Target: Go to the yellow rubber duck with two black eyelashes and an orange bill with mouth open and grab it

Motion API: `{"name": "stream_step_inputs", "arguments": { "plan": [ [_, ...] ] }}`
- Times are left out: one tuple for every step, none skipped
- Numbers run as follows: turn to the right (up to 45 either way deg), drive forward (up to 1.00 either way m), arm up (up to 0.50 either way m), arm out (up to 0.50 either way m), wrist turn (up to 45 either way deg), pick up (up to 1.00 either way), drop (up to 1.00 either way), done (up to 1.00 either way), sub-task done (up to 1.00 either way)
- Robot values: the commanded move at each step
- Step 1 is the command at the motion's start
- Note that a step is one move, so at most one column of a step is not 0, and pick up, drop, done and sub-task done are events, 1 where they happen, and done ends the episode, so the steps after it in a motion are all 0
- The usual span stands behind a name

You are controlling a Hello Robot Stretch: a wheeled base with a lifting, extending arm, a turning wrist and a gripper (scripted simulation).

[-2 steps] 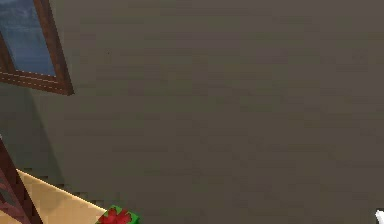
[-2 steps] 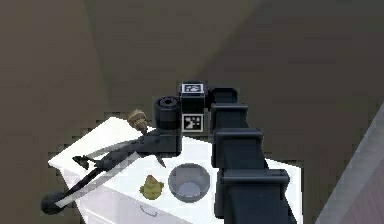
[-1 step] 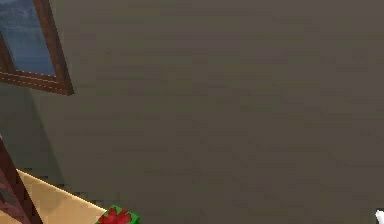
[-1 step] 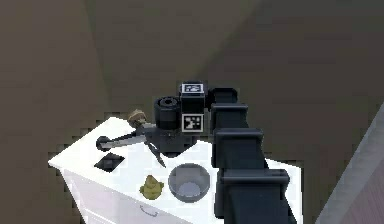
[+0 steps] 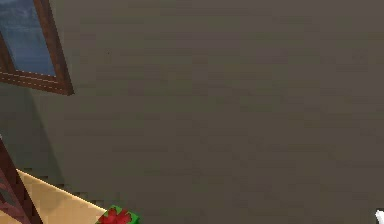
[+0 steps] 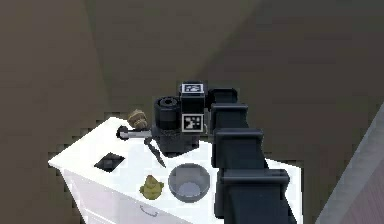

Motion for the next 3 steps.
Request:
{"name": "stream_step_inputs", "arguments": {
  "plan": [
    [0.0,0.0,-0.24,0.0,0.0,0.0,0.0,0.0,0.0],
    [0.0,0.0,0.0,0.0,0.0,1.0,0.0,0.0,0.0],
    [0.0,0.0,0.1,0.0,0.0,0.0,0.0,0.0,0.0]
  ]
}}
